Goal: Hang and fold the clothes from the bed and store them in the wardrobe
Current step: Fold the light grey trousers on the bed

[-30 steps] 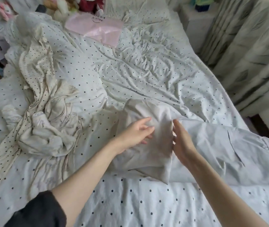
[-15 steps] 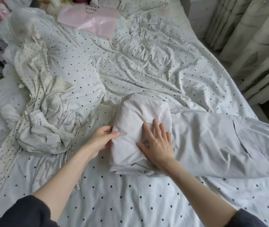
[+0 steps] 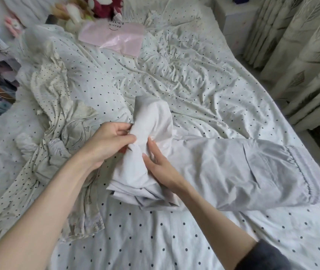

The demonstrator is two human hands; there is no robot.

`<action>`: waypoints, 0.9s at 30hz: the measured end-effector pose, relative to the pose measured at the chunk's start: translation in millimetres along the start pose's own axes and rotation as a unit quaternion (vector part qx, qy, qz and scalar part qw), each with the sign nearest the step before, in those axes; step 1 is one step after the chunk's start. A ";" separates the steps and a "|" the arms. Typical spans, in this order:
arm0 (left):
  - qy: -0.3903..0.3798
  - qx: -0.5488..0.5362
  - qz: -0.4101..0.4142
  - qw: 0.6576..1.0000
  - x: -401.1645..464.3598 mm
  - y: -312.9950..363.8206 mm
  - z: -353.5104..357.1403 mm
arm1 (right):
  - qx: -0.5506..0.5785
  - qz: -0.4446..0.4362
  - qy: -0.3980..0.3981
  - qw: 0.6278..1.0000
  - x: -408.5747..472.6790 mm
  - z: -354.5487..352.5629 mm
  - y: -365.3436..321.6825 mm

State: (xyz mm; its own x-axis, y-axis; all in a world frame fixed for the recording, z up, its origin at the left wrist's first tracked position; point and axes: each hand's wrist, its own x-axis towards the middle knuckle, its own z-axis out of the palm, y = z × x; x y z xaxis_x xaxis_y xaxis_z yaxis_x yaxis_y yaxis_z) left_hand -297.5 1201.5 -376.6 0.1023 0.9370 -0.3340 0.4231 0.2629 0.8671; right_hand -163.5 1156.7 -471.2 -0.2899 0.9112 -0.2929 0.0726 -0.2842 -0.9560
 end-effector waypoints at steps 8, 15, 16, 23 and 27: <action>-0.082 0.012 -0.003 0.997 -0.8 3.6 81.4 | 0.281 0.139 0.034 0.949 -28.0 -79.0 28.2; -0.182 0.141 0.003 0.973 1.0 -25.3 170.4 | 0.064 0.145 0.219 0.963 -59.6 -145.7 34.2; -0.149 0.157 0.018 0.976 2.8 -31.7 171.3 | -0.081 0.126 0.248 0.957 -59.4 -146.9 38.2; 0.095 0.131 -0.084 0.983 21.1 -83.9 120.1 | -0.481 0.000 0.171 0.860 -40.7 -103.0 73.5; -0.023 -0.071 -0.227 0.971 21.2 -95.2 122.9 | -0.461 0.070 0.133 0.874 -42.9 -96.1 97.8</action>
State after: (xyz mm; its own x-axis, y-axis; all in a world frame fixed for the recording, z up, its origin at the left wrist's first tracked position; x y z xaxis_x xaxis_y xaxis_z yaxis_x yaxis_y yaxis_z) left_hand -224.9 1168.1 -511.7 -0.0246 0.7069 -0.7069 0.3062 0.6785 0.6678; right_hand -52.2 1118.5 -553.7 0.0072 0.9587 -0.2843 0.8642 -0.1490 -0.4806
